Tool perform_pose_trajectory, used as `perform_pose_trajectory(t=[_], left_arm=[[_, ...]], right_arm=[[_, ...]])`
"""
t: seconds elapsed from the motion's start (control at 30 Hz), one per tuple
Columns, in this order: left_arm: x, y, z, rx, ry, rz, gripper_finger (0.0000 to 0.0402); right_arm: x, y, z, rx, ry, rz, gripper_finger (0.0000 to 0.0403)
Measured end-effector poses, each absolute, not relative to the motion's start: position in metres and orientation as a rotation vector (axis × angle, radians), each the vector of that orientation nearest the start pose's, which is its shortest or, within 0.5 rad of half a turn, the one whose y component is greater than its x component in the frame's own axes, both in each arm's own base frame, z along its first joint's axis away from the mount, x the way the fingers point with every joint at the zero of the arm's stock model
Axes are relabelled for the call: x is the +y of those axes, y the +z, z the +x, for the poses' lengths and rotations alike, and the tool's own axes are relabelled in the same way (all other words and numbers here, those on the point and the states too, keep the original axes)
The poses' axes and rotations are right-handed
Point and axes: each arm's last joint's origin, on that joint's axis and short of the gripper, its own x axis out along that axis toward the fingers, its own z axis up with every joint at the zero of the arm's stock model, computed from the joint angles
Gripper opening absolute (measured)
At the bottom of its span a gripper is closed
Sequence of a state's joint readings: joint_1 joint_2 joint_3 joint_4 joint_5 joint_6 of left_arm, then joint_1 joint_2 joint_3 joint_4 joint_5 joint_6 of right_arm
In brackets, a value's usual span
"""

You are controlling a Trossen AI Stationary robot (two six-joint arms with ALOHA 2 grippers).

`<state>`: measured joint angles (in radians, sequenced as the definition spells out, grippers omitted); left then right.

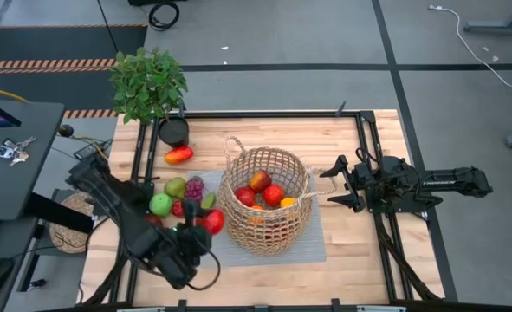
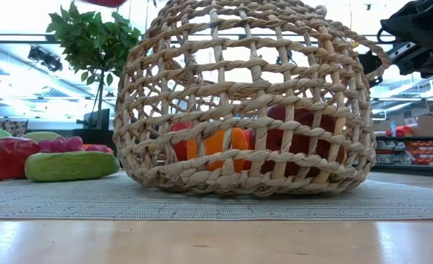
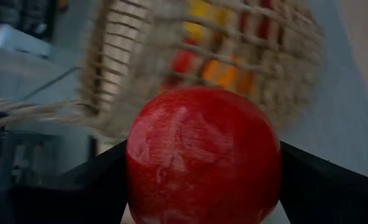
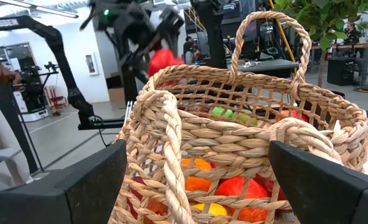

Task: Build produce basket
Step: Put the red apple into the brown basket

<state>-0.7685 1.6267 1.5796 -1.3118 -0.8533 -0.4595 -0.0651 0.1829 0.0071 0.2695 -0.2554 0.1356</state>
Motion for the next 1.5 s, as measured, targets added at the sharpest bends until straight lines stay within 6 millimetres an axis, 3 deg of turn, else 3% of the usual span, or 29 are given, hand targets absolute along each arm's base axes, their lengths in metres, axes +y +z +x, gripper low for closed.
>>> perform_pose_trajectory(t=[0.27, 0.5, 0.63, 0.87, 1.07, 1.23, 1.5], left_arm=[[-0.159, 0.378, 0.204, 0.659, 0.381, 0.486, 0.0332], [-0.147, 0.395, 0.19, 0.607, 0.378, 0.424, 0.0332], [-0.143, 0.401, 0.188, 0.586, 0.367, 0.493, 0.0332], [-0.127, 0.431, 0.208, 0.448, 0.459, 0.698, 0.0332], [-0.092, 0.435, 0.228, 0.516, 0.581, 0.75, 0.0332], [-0.066, 0.435, 0.242, 0.556, 0.495, 0.722, 0.0332], [-0.041, 0.444, 0.261, 0.428, 0.234, 0.571, 0.0332]], right_arm=[[0.0, 0.177, 0.108, -0.079, 0.196, 0.12, 0.0394], [0.0, 0.177, 0.108, -0.079, 0.196, 0.12, 0.0394], [0.0, 0.177, 0.108, -0.079, 0.196, 0.12, 0.0394], [0.0, 0.177, 0.108, -0.079, 0.196, 0.12, 0.0394], [0.0, 0.177, 0.108, -0.079, 0.196, 0.12, 0.0394], [0.0, 0.177, 0.108, -0.079, 0.196, 0.12, 0.0394], [0.0, 0.177, 0.108, -0.079, 0.196, 0.12, 0.0394]])
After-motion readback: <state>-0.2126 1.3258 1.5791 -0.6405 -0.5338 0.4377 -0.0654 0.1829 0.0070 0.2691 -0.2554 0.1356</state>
